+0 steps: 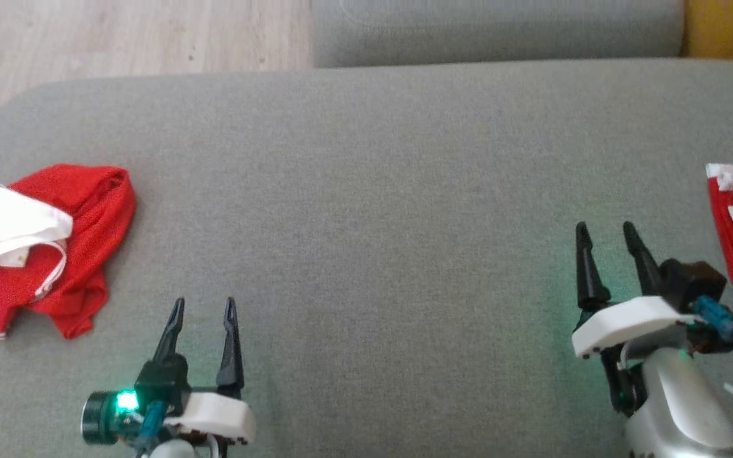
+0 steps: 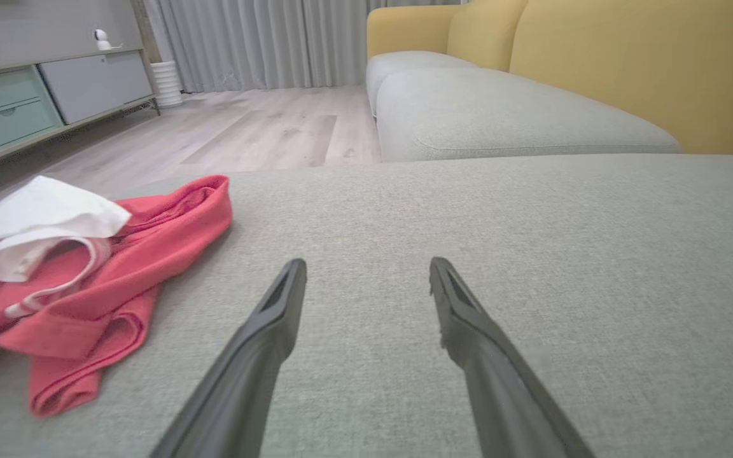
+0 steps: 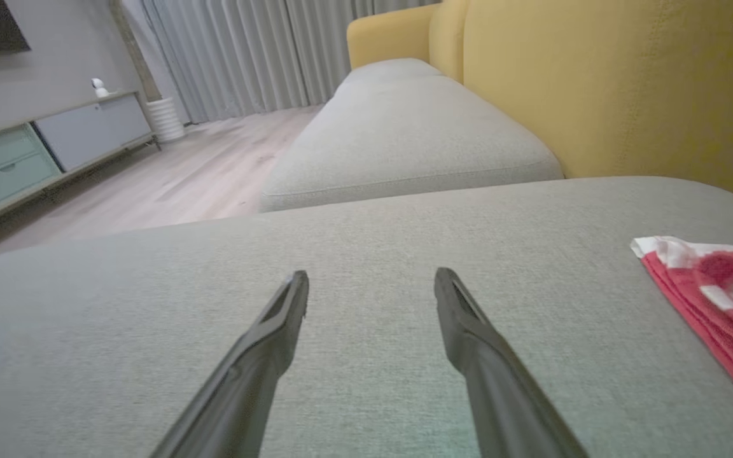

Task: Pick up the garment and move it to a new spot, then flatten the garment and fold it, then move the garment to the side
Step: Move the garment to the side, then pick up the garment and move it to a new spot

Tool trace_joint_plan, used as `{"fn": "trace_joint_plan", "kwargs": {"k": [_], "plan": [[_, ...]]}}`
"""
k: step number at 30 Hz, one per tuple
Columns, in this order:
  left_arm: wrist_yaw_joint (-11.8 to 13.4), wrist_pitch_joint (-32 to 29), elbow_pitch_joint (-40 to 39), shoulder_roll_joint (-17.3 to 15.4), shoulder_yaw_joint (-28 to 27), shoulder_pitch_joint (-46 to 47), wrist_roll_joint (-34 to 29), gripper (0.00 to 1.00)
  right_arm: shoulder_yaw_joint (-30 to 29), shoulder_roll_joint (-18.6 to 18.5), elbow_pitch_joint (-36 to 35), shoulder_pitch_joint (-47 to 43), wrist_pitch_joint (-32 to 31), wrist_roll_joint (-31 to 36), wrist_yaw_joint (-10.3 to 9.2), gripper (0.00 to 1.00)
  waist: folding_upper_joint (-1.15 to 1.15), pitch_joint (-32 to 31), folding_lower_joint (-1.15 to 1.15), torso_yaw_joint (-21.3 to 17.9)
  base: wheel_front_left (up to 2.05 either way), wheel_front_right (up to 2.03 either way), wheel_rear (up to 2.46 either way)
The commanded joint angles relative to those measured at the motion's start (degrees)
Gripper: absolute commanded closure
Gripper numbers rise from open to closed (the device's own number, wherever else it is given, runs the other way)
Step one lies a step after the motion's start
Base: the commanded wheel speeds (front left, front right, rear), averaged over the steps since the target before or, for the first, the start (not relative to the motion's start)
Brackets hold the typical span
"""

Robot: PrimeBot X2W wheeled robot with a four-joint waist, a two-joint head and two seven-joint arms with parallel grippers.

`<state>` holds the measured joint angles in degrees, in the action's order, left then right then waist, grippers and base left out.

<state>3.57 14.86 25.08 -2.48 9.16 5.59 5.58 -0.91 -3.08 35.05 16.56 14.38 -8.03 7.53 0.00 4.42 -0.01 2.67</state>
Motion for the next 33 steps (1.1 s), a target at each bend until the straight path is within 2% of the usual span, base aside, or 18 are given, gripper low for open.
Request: {"fn": "trace_joint_plan", "kwargs": {"k": [1,15,22,26,33], "plan": [[0.4,0.1,-1.6,-0.4,-2.2,0.8,0.1,0.0,1.8,0.2,-2.1,0.7,0.6,-0.3,-0.04,0.0,0.0,-1.2,0.01,0.4,0.0,0.0,0.0],[0.7,0.1,-2.7,-0.4,-5.7,-2.7,-0.2,0.0,4.3,0.2,-3.8,-3.8,0.6,-3.7,-0.04,0.0,0.0,-5.8,0.01,2.2,0.0,0.0,0.0],[0.7,0.1,-2.9,-0.4,-5.2,-3.0,0.3,0.0,5.4,0.2,-3.4,-4.7,0.6,-3.5,-0.04,0.0,0.0,-5.7,0.01,5.7,0.0,0.0,0.0],[0.8,0.1,-2.8,-0.4,-4.5,-2.7,0.7,0.0,7.1,0.2,-2.9,-5.2,0.6,-3.7,-0.04,0.0,0.0,-5.3,0.01,10.1,0.0,0.0,0.0],[0.7,0.1,-2.6,-0.4,-5.4,-3.4,0.5,0.0,9.0,0.2,-2.3,-5.6,0.6,-5.1,-0.04,0.0,0.0,-4.5,0.01,20.5,0.0,0.0,0.0]]}}
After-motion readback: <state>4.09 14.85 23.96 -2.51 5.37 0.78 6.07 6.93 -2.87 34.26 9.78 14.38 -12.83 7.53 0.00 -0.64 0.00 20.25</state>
